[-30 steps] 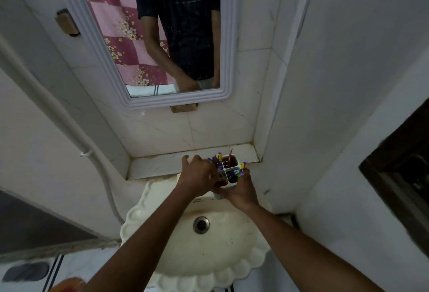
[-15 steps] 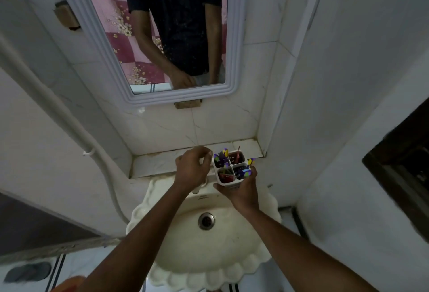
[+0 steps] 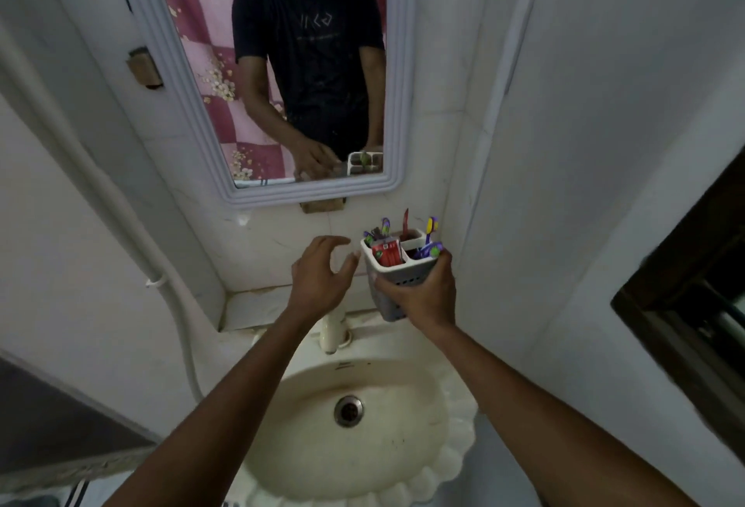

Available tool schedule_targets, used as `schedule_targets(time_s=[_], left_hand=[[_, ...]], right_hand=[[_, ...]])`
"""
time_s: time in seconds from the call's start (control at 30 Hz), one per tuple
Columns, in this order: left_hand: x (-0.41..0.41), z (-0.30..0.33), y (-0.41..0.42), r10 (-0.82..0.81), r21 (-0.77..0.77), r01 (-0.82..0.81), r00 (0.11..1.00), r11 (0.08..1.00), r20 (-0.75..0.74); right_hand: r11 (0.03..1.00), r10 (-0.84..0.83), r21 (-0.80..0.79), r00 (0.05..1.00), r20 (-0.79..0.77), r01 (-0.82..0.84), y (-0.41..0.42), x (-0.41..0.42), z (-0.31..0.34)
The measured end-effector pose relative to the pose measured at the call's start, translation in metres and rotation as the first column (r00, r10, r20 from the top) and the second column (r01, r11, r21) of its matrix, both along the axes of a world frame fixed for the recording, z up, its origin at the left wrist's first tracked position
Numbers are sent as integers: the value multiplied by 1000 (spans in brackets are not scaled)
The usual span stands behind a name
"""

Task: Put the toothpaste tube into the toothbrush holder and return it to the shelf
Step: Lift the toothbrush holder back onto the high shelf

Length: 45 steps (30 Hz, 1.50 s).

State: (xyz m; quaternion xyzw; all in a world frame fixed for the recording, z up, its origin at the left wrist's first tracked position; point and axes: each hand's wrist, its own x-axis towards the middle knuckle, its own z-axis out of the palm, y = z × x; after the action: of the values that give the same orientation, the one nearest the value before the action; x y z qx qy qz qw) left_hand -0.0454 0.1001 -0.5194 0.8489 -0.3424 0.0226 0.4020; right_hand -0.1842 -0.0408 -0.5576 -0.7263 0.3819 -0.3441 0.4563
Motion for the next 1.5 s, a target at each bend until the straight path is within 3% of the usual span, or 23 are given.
schedule_targets(time_s=[0.37, 0.7, 0.93, 1.13, 1.3, 1.5], left_hand=[[-6, 204, -37, -1, -297, 113, 935, 948, 354], [-13, 377, -53, 55, -389, 217, 812, 895, 582], [1, 469, -66, 256, -475, 162, 670, 865, 696], [29, 521, -86, 391, -497, 9, 605, 868, 694], [48, 522, -101, 362, -468, -58, 719, 882, 593], [62, 511, -111, 449, -540, -70, 650, 839, 613]], right_hand=[[949, 15, -295, 923, 385, 108, -56, -16, 239], [906, 109, -388, 792, 600, 169, -75, -49, 439], [888, 126, -397, 709, 694, 231, -67, -60, 546], [862, 123, -419, 684, 719, 286, -62, -47, 604], [827, 123, -456, 686, 717, 328, -66, -25, 627], [810, 79, -463, 716, 693, 359, -79, 8, 648]])
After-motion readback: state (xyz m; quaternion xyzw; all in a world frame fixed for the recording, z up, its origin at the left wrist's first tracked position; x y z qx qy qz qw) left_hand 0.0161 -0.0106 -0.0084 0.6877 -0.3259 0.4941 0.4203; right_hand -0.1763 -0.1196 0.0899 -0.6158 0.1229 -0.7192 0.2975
